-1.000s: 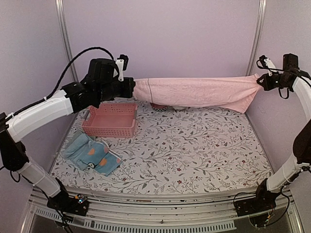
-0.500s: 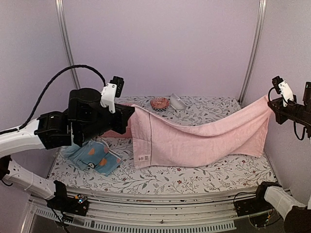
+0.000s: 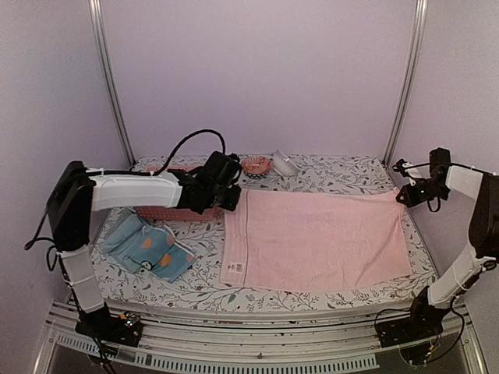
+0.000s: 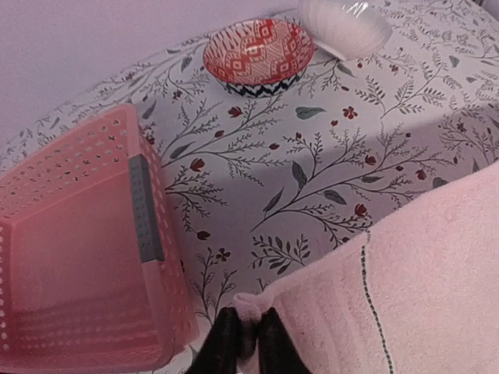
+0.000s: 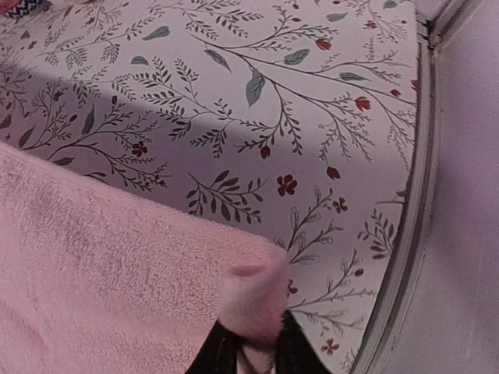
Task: Roll the towels
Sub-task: Flatten out the towel at the center of the board, then move the towel to the center of the board.
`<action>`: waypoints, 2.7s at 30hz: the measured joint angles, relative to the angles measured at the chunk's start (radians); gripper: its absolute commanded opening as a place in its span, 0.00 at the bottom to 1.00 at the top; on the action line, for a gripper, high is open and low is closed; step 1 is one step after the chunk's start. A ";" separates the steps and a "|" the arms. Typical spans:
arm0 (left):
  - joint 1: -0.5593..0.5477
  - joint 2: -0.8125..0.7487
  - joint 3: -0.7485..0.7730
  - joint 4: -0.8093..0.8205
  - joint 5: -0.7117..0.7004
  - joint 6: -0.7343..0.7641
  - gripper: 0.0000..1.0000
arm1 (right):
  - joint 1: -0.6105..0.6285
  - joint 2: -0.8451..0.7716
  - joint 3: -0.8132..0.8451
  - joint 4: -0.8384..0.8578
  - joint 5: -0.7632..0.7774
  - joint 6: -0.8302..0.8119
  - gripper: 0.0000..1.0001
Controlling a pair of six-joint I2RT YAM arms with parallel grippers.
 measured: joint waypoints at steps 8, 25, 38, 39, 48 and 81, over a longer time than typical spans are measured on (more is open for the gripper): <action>0.117 0.443 0.519 -0.171 0.062 0.030 0.48 | 0.077 0.421 0.390 0.047 0.120 0.149 0.51; 0.043 0.014 0.109 -0.222 0.456 0.051 0.13 | 0.079 -0.123 -0.062 -0.139 0.081 -0.001 0.50; 0.027 0.032 -0.009 -0.327 0.586 0.122 0.11 | 0.064 -0.172 -0.277 -0.233 0.189 -0.079 0.41; 0.027 0.039 -0.009 -0.328 0.586 0.127 0.12 | 0.061 -0.157 -0.277 -0.233 0.195 -0.080 0.40; 0.027 0.092 -0.021 -0.330 0.590 0.156 0.21 | 0.039 -0.054 -0.238 -0.260 0.217 -0.080 0.33; -0.164 -0.040 -0.312 -0.241 0.378 -0.120 0.18 | 0.022 -0.041 -0.319 -0.232 0.234 -0.135 0.29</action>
